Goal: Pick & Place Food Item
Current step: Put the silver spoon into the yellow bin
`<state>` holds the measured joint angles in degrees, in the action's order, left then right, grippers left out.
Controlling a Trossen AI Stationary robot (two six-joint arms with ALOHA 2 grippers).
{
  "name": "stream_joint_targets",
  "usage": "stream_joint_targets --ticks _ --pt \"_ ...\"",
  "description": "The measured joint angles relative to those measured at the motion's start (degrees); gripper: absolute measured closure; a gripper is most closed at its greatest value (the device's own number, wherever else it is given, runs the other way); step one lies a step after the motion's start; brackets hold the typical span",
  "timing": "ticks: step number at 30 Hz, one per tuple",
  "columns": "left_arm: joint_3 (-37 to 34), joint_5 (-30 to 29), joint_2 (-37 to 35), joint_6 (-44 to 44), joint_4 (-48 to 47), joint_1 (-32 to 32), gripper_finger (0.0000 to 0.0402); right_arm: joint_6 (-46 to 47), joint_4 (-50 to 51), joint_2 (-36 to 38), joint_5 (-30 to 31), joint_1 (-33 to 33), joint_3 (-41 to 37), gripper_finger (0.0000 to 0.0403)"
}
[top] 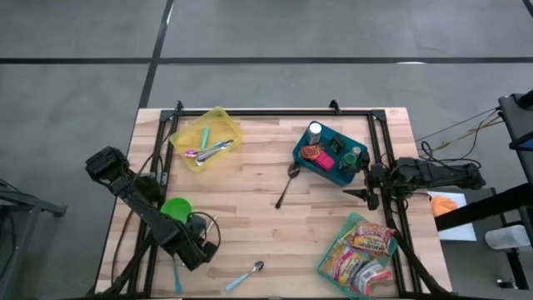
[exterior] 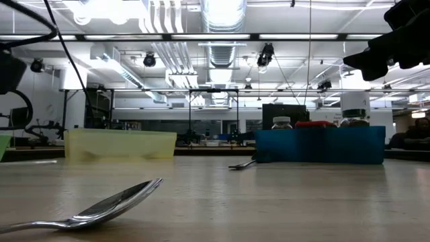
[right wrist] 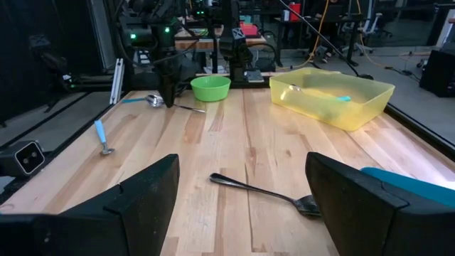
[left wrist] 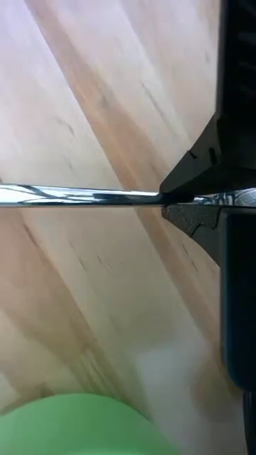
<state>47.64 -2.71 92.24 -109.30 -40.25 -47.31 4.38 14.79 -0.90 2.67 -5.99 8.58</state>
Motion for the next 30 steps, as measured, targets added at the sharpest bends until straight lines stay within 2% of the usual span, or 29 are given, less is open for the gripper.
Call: stream_joint_targets --ticks 8,13,26,30 --pt "0.0 -4.1 -5.2 0.0 -0.1 2.5 0.0393 0.0 0.0 0.0 0.0 0.0 0.0 0.0100" --pt "0.0 -5.9 -8.7 0.3 -0.8 6.8 0.0393 0.0 0.0 0.0 0.0 0.0 0.0 0.0100" --pt "0.0 -6.6 -17.5 22.4 -7.2 26.1 0.0393 0.0 0.0 0.0 0.0 0.0 0.0 0.0100" --pt "0.0 -11.0 -20.4 25.3 -11.7 31.6 0.0393 0.0 0.0 0.0 0.0 0.0 0.0 0.0100"
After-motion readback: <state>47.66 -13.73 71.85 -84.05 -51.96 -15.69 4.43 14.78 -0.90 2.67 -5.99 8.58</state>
